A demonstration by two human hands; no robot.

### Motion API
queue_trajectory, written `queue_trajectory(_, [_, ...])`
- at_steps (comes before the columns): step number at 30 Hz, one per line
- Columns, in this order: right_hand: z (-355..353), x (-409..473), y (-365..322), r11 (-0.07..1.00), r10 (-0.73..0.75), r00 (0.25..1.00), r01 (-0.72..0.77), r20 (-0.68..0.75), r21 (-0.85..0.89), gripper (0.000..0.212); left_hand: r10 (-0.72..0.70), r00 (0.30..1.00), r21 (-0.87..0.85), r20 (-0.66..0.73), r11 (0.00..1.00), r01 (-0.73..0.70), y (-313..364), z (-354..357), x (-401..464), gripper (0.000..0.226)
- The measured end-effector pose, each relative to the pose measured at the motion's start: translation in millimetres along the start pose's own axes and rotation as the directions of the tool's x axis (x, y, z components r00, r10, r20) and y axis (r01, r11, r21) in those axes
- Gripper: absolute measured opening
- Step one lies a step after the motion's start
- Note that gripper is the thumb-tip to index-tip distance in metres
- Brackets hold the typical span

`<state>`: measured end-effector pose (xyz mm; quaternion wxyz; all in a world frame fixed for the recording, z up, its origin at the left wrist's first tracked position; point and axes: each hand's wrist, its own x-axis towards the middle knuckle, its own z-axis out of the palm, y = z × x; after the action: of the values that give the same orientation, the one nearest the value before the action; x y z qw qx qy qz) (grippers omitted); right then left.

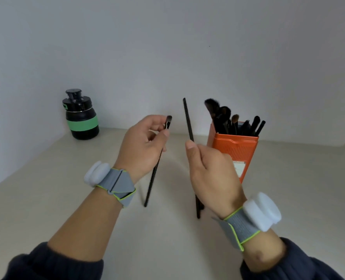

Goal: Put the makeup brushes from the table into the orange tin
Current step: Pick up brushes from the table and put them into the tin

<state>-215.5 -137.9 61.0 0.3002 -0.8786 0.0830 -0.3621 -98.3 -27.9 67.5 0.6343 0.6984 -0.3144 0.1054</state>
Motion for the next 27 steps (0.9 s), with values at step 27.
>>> queue_trajectory(27, [-58, 12, 11, 0.864, -0.086, 0.699, 0.407, -0.710, 0.296, 0.013, 0.322, 0.852, -0.403, -0.412, 0.774, -0.487, 78, 20, -23, 0.011])
